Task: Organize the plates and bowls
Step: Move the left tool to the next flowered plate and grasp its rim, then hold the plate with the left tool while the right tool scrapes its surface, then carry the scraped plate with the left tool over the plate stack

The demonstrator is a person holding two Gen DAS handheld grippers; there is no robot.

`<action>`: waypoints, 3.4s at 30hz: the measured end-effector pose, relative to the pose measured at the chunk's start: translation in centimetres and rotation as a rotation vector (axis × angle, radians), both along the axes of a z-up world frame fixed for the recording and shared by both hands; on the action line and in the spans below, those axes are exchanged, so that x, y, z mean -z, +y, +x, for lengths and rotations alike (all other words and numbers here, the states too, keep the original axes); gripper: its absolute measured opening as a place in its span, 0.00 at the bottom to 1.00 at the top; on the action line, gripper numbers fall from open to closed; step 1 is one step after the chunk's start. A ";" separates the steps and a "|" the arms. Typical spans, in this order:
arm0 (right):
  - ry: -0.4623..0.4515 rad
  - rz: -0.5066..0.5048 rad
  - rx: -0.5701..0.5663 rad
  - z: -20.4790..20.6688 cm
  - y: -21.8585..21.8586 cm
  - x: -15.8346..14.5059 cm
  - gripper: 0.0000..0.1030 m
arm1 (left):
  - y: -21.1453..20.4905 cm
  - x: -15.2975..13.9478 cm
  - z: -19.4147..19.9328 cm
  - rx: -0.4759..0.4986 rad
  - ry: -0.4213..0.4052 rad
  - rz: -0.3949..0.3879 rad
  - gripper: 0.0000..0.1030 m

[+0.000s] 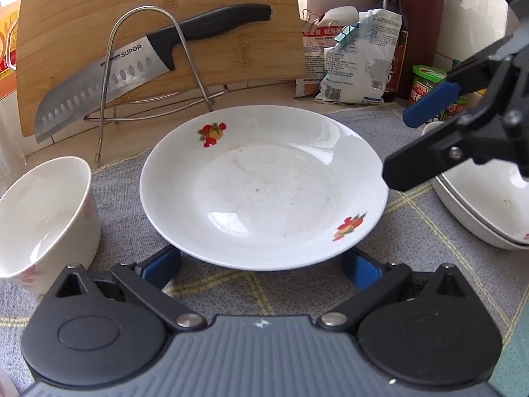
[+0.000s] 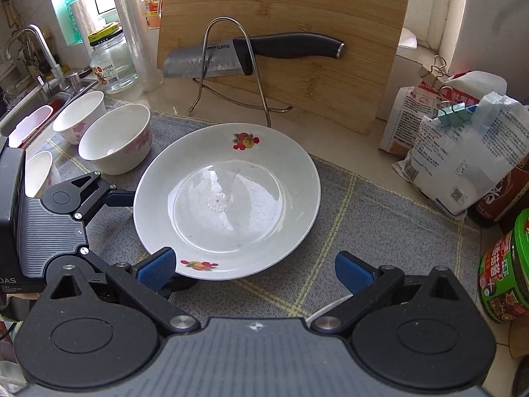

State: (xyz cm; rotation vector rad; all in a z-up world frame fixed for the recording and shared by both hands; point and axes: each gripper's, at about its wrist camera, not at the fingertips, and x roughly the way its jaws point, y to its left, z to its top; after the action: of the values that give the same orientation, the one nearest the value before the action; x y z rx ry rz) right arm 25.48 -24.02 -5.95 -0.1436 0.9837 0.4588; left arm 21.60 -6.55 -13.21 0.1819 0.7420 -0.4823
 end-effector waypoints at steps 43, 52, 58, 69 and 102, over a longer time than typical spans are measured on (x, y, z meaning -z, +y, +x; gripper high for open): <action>0.230 0.229 -0.211 13.8 1.9 5.1 1.00 | 0.0 0.1 0.9 0.028 -0.002 0.003 1.00; 0.233 0.238 -0.224 13.9 2.3 5.1 1.00 | -0.1 0.0 0.4 0.044 -0.010 0.006 1.00; 0.234 0.236 -0.220 13.8 2.3 5.1 1.00 | -0.2 -0.1 0.4 0.044 -0.010 0.011 1.00; 0.236 0.220 -0.219 12.9 2.5 4.7 1.00 | -0.4 -0.6 0.0 0.047 -0.033 0.052 0.99; 0.190 0.220 -0.155 1.4 0.4 -1.1 1.00 | -1.4 -6.8 -8.1 0.158 -0.001 0.080 0.99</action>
State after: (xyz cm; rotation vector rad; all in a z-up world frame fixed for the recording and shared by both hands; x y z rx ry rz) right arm 26.91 -23.62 -4.82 0.0231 1.1054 0.7291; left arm 13.47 -7.94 -6.44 0.3170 0.7492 -0.6028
